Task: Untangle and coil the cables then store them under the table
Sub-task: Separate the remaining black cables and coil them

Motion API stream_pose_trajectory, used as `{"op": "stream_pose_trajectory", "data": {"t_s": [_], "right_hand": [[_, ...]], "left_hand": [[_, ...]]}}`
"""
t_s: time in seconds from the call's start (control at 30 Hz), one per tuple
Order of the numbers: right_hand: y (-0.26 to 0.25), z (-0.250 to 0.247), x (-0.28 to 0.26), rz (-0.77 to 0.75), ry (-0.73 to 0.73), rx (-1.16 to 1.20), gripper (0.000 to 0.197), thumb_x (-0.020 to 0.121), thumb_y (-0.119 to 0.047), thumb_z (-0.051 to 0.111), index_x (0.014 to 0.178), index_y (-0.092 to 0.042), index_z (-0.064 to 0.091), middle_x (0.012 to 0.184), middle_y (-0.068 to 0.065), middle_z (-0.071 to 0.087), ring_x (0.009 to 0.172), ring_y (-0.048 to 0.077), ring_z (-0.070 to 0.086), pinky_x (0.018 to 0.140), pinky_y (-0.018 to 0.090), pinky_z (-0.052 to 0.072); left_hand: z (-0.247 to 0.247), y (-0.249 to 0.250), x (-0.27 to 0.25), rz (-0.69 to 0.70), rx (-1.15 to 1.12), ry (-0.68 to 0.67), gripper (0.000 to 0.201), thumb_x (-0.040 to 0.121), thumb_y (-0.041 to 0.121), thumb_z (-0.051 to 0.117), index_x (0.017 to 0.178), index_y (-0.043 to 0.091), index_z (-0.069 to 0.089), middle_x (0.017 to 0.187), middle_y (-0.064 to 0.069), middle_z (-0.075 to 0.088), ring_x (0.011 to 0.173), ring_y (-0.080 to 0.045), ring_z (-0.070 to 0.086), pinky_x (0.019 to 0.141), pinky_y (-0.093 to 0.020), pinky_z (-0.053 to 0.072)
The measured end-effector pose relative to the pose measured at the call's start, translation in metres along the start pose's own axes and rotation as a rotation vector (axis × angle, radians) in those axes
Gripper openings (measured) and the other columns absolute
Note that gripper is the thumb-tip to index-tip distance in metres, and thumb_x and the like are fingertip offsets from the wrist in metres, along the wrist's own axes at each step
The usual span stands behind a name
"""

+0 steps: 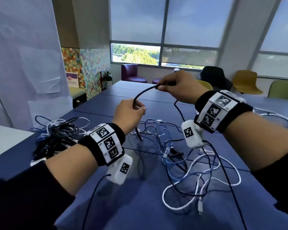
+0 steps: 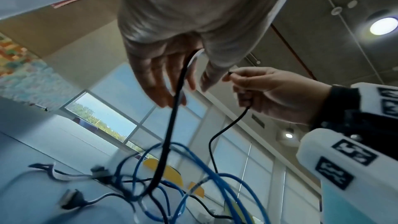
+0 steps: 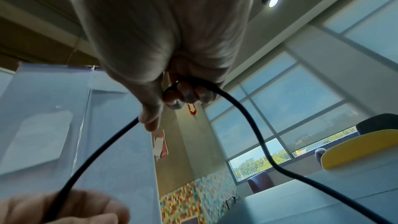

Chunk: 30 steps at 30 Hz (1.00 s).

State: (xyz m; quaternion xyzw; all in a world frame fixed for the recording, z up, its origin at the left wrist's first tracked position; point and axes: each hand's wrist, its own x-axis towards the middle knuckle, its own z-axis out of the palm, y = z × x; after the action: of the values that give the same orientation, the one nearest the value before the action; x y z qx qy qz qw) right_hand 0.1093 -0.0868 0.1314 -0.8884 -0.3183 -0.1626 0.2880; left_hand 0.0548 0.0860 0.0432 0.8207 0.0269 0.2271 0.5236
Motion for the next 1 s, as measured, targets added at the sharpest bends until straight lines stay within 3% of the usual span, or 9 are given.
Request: {"op": "stream_pose_trajectory", "data": {"t_s": [0.13,0.27,0.37,0.5,0.6,0.7,0.77,0.9,1.0], "right_hand": [[0.014,-0.032,0.005,0.010,0.281,0.157,0.012,0.091,-0.021,0.066,0.095,-0.018,0.077,0.082,-0.001,0.072,0.065,0.002,0.059,0.066,0.022,0.046],[0.033,-0.059,0.008,0.075,0.499,0.247,0.009,0.089,-0.023,0.066,0.089,-0.026,0.075,0.070,-0.009,0.067,0.055,0.007,0.056,0.063,0.031,0.050],[0.043,-0.075,0.010,0.075,0.670,0.307,0.008,0.090,-0.020,0.067,0.091,-0.024,0.073,0.071,-0.019,0.065,0.060,-0.001,0.063,0.066,0.021,0.050],[0.044,-0.081,0.010,-0.056,0.862,0.268,0.015,0.089,-0.021,0.064,0.098,-0.013,0.074,0.082,-0.021,0.065,0.075,-0.001,0.057,0.076,0.019,0.050],[0.039,-0.082,0.005,-0.207,0.943,0.199,0.018,0.091,-0.025,0.063,0.098,-0.012,0.072,0.080,-0.022,0.062,0.067,0.003,0.050,0.067,0.021,0.047],[0.037,-0.087,0.001,-0.305,0.901,-0.028,0.016,0.092,-0.024,0.063,0.100,-0.012,0.070,0.067,-0.024,0.050,0.056,0.000,0.042,0.061,0.014,0.037],[0.046,-0.092,-0.001,-0.288,0.798,-0.226,0.016,0.091,-0.020,0.061,0.103,-0.014,0.069,0.066,-0.011,0.054,0.060,0.004,0.049,0.065,0.018,0.041],[0.070,-0.093,-0.012,-0.041,0.560,-0.538,0.021,0.088,-0.025,0.055,0.104,-0.019,0.068,0.092,0.009,0.067,0.086,0.032,0.062,0.075,0.039,0.051],[0.089,-0.082,-0.021,0.165,0.359,-0.760,0.019,0.094,-0.031,0.053,0.097,-0.017,0.067,0.080,0.007,0.056,0.075,0.030,0.054,0.059,0.032,0.041]], "left_hand": [[0.011,0.004,0.008,-0.012,-0.217,0.033,0.010,0.090,0.013,0.064,0.081,0.009,0.065,0.067,-0.008,0.070,0.054,-0.012,0.062,0.054,-0.026,0.049],[0.019,-0.002,0.013,0.053,-0.313,0.024,0.010,0.091,0.009,0.065,0.086,0.000,0.067,0.075,-0.012,0.070,0.061,-0.006,0.065,0.063,-0.019,0.053],[0.021,-0.003,0.017,0.079,-0.318,0.007,0.009,0.092,0.010,0.064,0.092,0.002,0.068,0.086,-0.012,0.072,0.073,-0.005,0.066,0.067,-0.013,0.050],[0.024,0.000,0.025,0.157,-0.219,-0.035,0.007,0.091,0.010,0.064,0.086,0.015,0.064,0.089,-0.015,0.072,0.078,-0.020,0.068,0.069,-0.023,0.051],[0.026,0.006,0.031,0.209,-0.148,0.012,0.013,0.095,0.014,0.057,0.082,0.017,0.060,0.082,-0.007,0.073,0.082,-0.029,0.068,0.075,-0.038,0.054],[0.016,0.014,0.043,0.099,-0.336,0.092,0.017,0.101,0.013,0.046,0.085,0.013,0.052,0.080,-0.011,0.071,0.065,-0.035,0.067,0.064,-0.043,0.057],[0.003,0.018,0.052,0.008,-0.495,0.171,0.012,0.102,0.011,0.043,0.093,0.007,0.050,0.072,-0.012,0.068,0.051,-0.030,0.063,0.052,-0.038,0.057],[-0.019,0.020,0.061,-0.009,-0.617,0.299,0.018,0.102,0.009,0.042,0.084,0.012,0.045,0.054,-0.006,0.055,0.040,-0.019,0.058,0.047,-0.035,0.056],[-0.037,0.027,0.058,-0.047,-0.735,0.350,0.025,0.103,0.009,0.038,0.080,0.015,0.042,0.051,-0.001,0.047,0.039,-0.016,0.054,0.051,-0.034,0.053]]}}
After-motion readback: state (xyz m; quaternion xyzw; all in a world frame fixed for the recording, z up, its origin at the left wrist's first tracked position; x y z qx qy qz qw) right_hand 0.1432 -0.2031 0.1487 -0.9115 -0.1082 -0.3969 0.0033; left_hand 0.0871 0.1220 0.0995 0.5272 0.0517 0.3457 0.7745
